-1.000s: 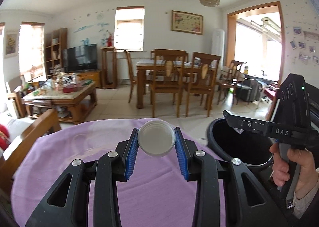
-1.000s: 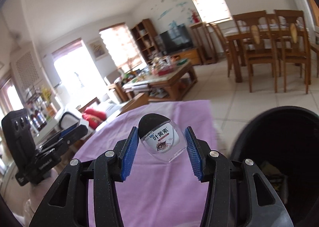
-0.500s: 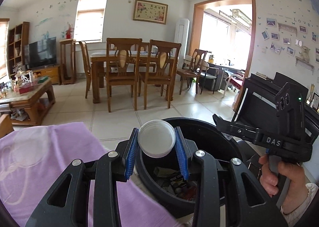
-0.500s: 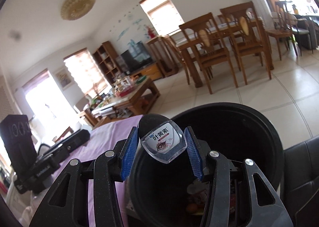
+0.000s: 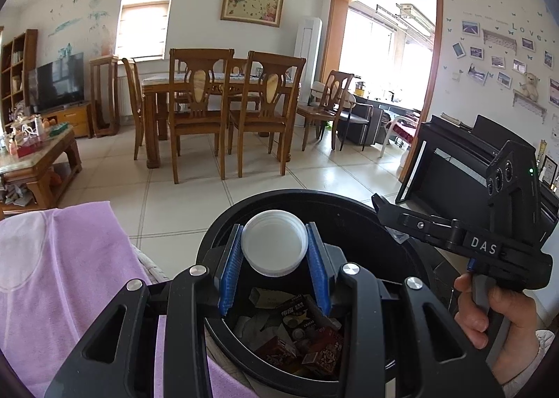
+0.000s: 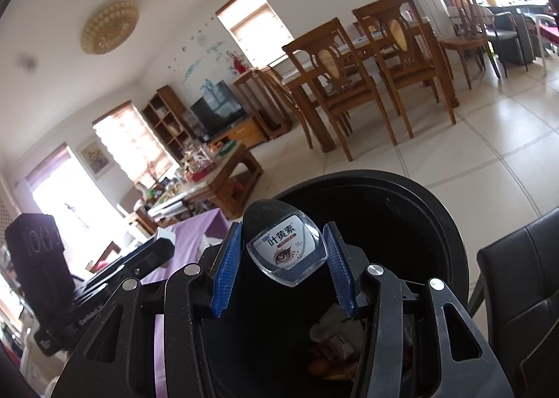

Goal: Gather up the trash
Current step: 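Carry the bottle cap and eye-drop bottle over the black bin, then open both tools over the bin to drop the cap and bottle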

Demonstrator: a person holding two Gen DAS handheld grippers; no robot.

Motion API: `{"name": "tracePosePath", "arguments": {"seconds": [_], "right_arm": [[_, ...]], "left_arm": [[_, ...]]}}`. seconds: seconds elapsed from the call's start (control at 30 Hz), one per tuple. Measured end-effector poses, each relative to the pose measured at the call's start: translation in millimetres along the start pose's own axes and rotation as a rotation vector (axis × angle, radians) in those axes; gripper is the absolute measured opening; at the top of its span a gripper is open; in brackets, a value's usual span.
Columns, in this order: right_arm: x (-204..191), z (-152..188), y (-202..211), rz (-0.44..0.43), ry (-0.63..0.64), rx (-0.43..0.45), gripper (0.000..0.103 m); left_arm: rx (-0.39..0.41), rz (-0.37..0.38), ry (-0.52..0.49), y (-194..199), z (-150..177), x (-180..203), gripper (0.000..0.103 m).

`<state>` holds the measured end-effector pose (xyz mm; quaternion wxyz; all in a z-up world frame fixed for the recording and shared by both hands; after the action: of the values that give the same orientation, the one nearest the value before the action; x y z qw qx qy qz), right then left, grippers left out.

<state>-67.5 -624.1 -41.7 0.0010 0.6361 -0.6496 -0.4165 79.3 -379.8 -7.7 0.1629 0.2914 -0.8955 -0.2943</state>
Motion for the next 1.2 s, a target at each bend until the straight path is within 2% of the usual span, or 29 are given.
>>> {"name": "tracePosePath", "arguments": {"seconds": [0.4, 1.1, 1.17, 1.2], "right_arm": [[-7.5, 6.4, -9.9, 0.001, -0.016, -0.006, 0.048], [-2.5, 16.9, -22.1, 0.009, -0.043, -0.011, 0.049], [-3.4, 18.5, -22.4, 0.009, -0.042, -0.008, 0.053], [-3.4, 18.3, -21.3, 0.006, -0.044, -0.004, 0.062]], "left_arm": [[-0.034, 0.028, -0.044, -10.6, -2.1, 8.9, 0.036], [-0.041, 0.029, -0.077, -16.1, 0.0, 15.6, 0.038], [-0.035, 0.031, -0.084, -14.8, 0.7, 16.8, 0.046], [-0.030, 0.027, -0.086, -13.9, 0.8, 17.3, 0.057]]}}
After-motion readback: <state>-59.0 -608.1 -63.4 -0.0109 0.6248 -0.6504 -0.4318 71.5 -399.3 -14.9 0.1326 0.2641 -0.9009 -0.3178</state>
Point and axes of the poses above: each gripper's, at about its wrist camera, not at the fingertips, and y roughly against the way its jaws point, x to its right, z to its underside, the point moved 4 cm from there along -y, roughly the way its jaws point, and after that the axes turned 10 degrees about -x, right-handed, at the moved point
